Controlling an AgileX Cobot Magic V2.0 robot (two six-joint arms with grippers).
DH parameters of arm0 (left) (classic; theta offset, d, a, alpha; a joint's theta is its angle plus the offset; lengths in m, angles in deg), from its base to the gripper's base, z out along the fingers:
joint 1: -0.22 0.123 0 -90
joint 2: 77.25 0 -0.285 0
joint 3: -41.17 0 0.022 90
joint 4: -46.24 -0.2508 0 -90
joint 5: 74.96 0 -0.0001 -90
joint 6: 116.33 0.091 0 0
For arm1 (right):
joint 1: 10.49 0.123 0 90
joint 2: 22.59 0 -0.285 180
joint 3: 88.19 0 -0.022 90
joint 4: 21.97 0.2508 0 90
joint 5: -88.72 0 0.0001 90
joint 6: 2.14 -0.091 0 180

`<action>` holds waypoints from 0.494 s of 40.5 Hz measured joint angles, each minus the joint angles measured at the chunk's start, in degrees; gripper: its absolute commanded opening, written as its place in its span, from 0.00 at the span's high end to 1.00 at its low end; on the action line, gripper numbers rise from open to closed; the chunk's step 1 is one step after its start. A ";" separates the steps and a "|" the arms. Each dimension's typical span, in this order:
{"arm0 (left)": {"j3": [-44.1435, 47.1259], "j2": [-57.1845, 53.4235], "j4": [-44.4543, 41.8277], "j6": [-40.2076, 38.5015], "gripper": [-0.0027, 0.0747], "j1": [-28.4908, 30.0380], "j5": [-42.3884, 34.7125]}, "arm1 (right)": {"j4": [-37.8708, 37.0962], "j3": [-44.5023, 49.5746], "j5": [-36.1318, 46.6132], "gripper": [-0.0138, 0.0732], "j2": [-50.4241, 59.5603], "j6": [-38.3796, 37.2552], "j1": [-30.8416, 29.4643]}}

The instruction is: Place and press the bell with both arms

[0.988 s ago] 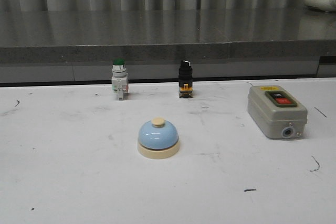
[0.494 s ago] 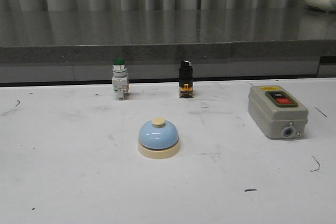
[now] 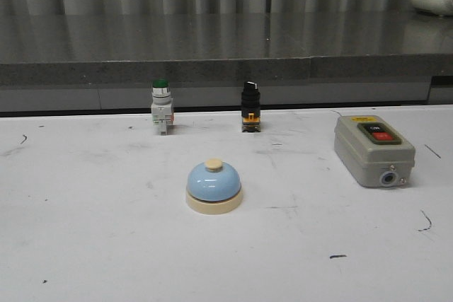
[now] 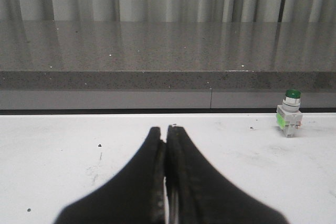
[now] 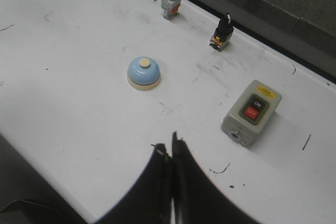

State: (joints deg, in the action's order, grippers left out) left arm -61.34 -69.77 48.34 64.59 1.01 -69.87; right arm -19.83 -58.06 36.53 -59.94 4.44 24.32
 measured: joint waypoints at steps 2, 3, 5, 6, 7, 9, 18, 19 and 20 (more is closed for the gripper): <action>0.00 0.00 0.00 0.00 0.99 0.00 0.00 | 0.00 0.00 -0.04 0.92 0.00 0.00 0.00; 0.00 0.00 0.00 0.00 0.99 0.00 0.00 | 0.00 0.00 -0.04 0.92 0.09 0.00 0.00; 0.00 0.00 0.00 0.00 0.99 0.00 0.00 | 0.00 0.09 -0.04 0.92 0.14 0.00 0.00; 0.00 0.00 0.00 0.00 0.99 0.00 0.00 | 0.00 0.20 -0.04 0.92 0.40 0.00 -0.27; 0.00 0.00 0.00 0.00 0.99 0.00 0.00 | 0.00 0.46 -0.04 0.92 0.73 0.00 -0.70; 0.00 0.00 0.00 0.00 0.99 0.00 0.00 | 0.00 1.14 -0.04 0.92 1.58 0.00 -2.11; 0.00 0.00 0.00 0.00 0.99 0.00 0.00 | 0.00 11.85 9.10 0.92 10.87 0.00 -13.67; 0.00 0.00 0.00 0.00 0.99 0.00 0.00 | 0.00 14.67 12.32 0.92 12.45 0.00 -15.62; 0.00 0.00 0.00 0.00 0.99 0.00 0.00 | 0.00 16.46 14.33 0.92 14.06 0.00 -16.76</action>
State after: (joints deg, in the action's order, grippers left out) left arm -61.34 -69.77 48.34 64.59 1.01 -69.87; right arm -19.83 -41.60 50.86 -45.88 4.44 7.56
